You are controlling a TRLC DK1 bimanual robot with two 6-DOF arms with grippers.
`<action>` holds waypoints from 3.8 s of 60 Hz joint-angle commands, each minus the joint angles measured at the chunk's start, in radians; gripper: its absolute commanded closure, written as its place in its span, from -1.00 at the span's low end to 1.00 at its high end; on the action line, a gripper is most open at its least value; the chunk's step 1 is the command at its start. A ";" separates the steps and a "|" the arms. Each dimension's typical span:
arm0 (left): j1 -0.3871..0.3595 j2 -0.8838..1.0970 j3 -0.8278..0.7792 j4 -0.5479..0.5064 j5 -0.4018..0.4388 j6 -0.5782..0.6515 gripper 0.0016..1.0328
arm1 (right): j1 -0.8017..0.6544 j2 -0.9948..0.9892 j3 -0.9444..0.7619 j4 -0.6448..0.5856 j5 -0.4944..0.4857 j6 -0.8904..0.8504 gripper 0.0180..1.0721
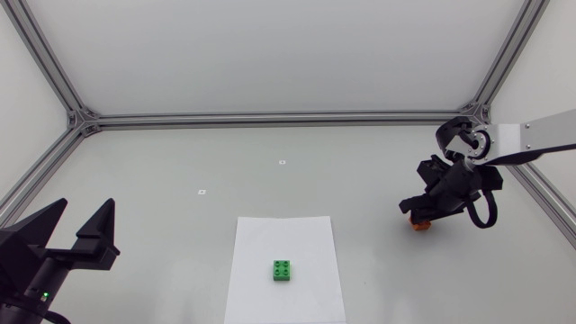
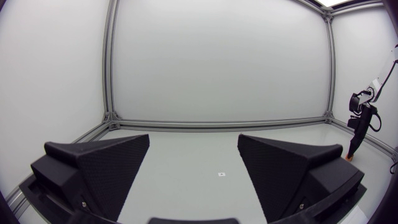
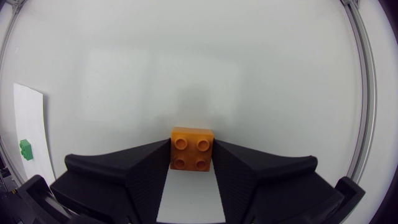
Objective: Pick up the orange 2x2 brick with the right arm and stack it on top of the green 2x2 brick in the center
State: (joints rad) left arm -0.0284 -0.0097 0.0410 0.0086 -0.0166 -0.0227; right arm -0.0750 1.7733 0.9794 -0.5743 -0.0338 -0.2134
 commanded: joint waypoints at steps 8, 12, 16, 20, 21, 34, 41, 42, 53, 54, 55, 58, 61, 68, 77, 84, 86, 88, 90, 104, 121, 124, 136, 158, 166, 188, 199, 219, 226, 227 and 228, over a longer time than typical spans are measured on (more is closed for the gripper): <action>0.002 -0.006 -0.041 -0.010 0.001 0.006 -0.92 | 0.000 -0.014 -0.039 0.010 -0.009 -0.012 0.34; 0.002 -0.006 -0.041 -0.010 0.003 0.006 -0.92 | 0.001 -0.017 -0.047 0.011 -0.009 -0.011 0.37; 0.002 -0.006 -0.041 -0.010 0.001 0.006 -0.92 | 0.003 -0.026 -0.051 0.011 -0.009 -0.011 0.41; 0.002 -0.006 -0.041 -0.010 0.003 0.006 -0.92 | 0.006 -0.041 -0.054 0.005 -0.009 -0.012 0.42; 0.002 -0.006 -0.041 -0.010 0.001 0.006 -0.92 | 0.006 -0.048 -0.054 0.005 -0.009 -0.012 0.42; 0.002 -0.006 -0.041 -0.010 0.001 0.006 -0.92 | 0.067 -0.170 -0.081 -0.042 -0.009 -0.060 0.42; 0.002 -0.006 -0.041 -0.010 0.001 0.006 -0.92 | 0.135 -0.235 -0.088 -0.084 -0.008 -0.090 0.42; 0.002 -0.006 -0.041 -0.010 0.001 0.006 -0.92 | 0.142 -0.241 -0.088 -0.088 -0.008 -0.096 0.42; 0.002 -0.006 -0.041 -0.010 0.001 0.006 -0.92 | 0.254 -0.288 -0.071 -0.160 -0.044 -0.147 0.45; 0.002 -0.006 -0.041 -0.010 0.001 0.006 -0.92 | 0.265 -0.288 -0.065 -0.176 -0.054 -0.150 0.47; 0.002 -0.006 -0.041 -0.010 0.003 0.006 -0.92 | 0.273 -0.288 -0.061 -0.187 -0.061 -0.150 0.49; 0.002 -0.006 -0.041 -0.010 0.001 0.006 -0.92 | 0.293 -0.293 -0.050 -0.202 -0.100 -0.152 0.61; 0.002 -0.006 -0.041 -0.010 0.001 0.006 -0.92 | 0.327 -0.299 -0.042 -0.220 -0.112 -0.153 0.64; 0.002 -0.006 -0.041 -0.010 0.001 0.006 -0.92 | 0.419 -0.328 -0.039 -0.225 -0.087 -0.156 0.64; 0.002 -0.006 -0.041 -0.010 0.003 0.006 -0.92 | 0.561 -0.339 -0.024 -0.225 -0.035 -0.147 0.71; 0.002 -0.006 -0.041 -0.010 0.001 0.006 -0.92 | 0.646 -0.330 -0.011 -0.210 -0.025 -0.147 0.75; 0.002 -0.006 -0.041 -0.010 0.001 0.006 -0.92 | 0.667 -0.325 -0.010 -0.203 -0.017 -0.149 0.75; 0.002 -0.006 -0.041 -0.010 0.001 0.006 -0.92 | 0.695 -0.322 -0.010 -0.197 -0.006 -0.155 0.75; 0.002 -0.006 -0.041 -0.010 0.001 0.006 -0.92 | 0.721 -0.322 -0.010 -0.190 0.002 -0.159 0.75; 0.002 -0.006 -0.041 -0.010 0.003 0.006 -0.92 | 0.890 -0.259 0.013 -0.157 0.029 -0.216 0.75; 0.002 -0.006 -0.041 -0.010 0.003 0.006 -0.92 | 0.949 -0.124 0.122 -0.156 0.029 -0.291 0.76; 0.002 -0.006 -0.041 -0.010 0.001 0.006 -0.92 | 0.957 -0.103 0.134 -0.154 0.025 -0.313 0.76; 0.002 -0.006 -0.041 -0.010 0.001 0.006 -0.92 | 0.988 -0.021 0.182 -0.141 0.011 -0.371 0.76; 0.002 -0.006 -0.041 -0.010 0.001 0.006 -0.92 | 0.986 0.035 0.211 -0.125 0.000 -0.478 0.78; 0.002 -0.006 -0.041 -0.010 0.001 0.006 -0.92 | 0.986 0.052 0.202 -0.108 -0.006 -0.524 0.78; 0.002 -0.006 -0.041 -0.010 0.001 0.006 -0.92 | 0.965 0.084 0.217 -0.116 -0.009 -0.547 0.78; 0.002 -0.006 -0.041 -0.010 0.003 0.006 -0.92 | 0.963 0.075 0.223 -0.122 -0.014 -0.543 0.78; 0.002 -0.006 -0.041 -0.010 0.001 0.006 -0.92 | 0.972 0.066 0.220 -0.133 -0.041 -0.529 0.78; 0.002 -0.006 -0.041 -0.010 0.001 0.006 -0.92 | 0.971 0.069 0.220 -0.127 -0.043 -0.529 0.78; 0.002 -0.006 -0.041 -0.010 0.001 0.006 -0.92 | 0.971 0.069 0.222 -0.127 -0.043 -0.529 0.78; 0.002 -0.006 -0.041 -0.010 0.001 0.006 -0.92 | 0.971 0.069 0.222 -0.127 -0.043 -0.527 0.78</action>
State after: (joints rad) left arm -0.0284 -0.0097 0.0410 0.0082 -0.0166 -0.0227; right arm 0.8948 1.8404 1.1858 -0.6956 -0.0731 -0.7372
